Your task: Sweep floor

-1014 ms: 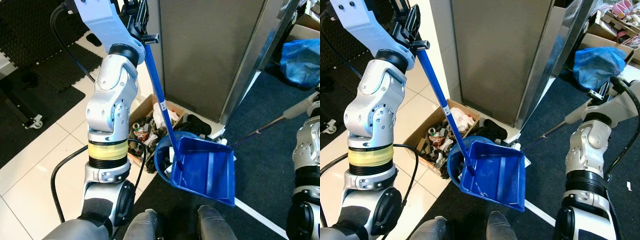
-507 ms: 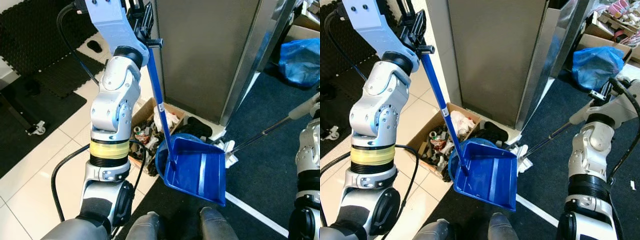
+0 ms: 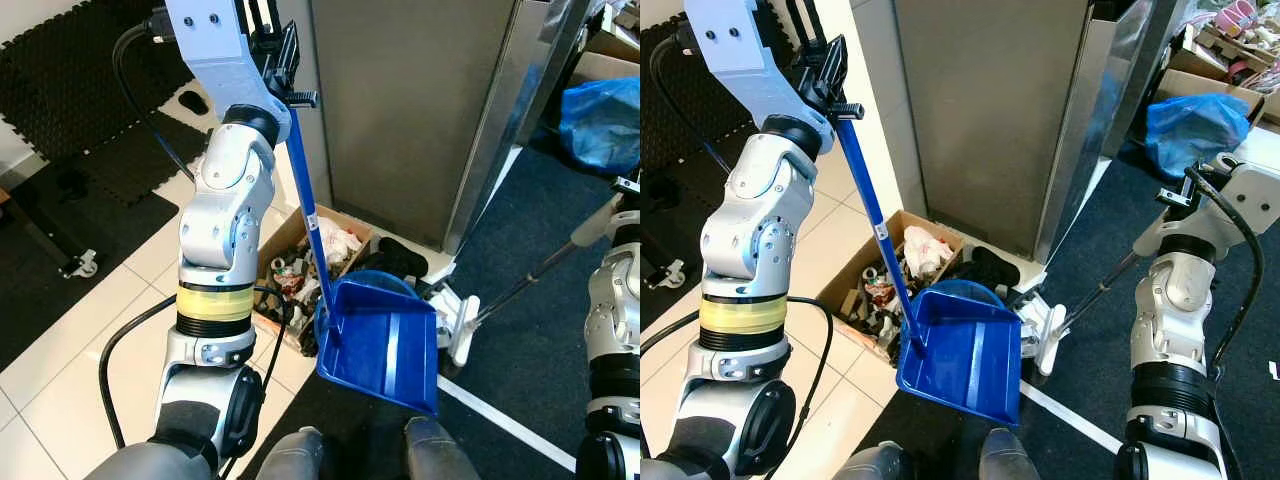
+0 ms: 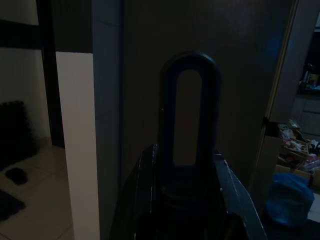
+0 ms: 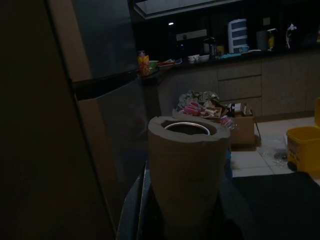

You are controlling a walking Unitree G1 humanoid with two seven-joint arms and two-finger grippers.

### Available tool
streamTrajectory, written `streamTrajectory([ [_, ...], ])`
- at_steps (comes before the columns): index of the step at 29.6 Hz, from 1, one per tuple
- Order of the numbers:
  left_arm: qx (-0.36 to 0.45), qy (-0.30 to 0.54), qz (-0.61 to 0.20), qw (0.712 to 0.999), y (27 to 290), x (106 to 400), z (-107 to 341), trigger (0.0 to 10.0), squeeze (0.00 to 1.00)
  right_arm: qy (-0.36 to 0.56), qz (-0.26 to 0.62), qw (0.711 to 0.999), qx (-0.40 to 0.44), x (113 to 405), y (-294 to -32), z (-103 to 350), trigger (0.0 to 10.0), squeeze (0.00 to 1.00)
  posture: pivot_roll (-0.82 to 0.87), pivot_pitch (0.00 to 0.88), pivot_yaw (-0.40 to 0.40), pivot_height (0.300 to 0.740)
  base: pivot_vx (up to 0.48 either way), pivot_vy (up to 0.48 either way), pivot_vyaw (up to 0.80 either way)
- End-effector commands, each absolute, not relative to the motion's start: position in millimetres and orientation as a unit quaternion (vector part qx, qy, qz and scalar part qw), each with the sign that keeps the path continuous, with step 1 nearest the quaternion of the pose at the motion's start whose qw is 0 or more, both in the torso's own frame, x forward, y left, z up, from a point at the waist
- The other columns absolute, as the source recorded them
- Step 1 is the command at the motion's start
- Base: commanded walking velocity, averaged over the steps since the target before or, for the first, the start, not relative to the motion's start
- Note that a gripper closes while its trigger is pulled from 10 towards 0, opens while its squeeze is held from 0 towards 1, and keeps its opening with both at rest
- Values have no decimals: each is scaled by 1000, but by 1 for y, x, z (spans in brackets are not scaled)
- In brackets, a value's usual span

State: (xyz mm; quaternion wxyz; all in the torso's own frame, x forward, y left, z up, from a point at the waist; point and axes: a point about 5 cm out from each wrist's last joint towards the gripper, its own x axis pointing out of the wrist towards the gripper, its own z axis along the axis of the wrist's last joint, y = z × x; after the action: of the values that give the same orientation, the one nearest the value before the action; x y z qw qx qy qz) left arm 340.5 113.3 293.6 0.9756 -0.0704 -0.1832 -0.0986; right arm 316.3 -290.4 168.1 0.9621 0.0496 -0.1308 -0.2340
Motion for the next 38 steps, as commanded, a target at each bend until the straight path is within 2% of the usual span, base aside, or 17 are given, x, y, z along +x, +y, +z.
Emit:
streamTrajectory([
  [1,-62,-198,-93,974,117,341,298,10000,0,-160,-234,958,54,315,-291,180,10000,0,-111,25,78,740,0,0,-644],
  [38,-59,-196,-106,973,113,345,295,10000,0,-152,-246,955,59,311,-295,175,10000,0,-120,22,95,740,0,0,-765],
])
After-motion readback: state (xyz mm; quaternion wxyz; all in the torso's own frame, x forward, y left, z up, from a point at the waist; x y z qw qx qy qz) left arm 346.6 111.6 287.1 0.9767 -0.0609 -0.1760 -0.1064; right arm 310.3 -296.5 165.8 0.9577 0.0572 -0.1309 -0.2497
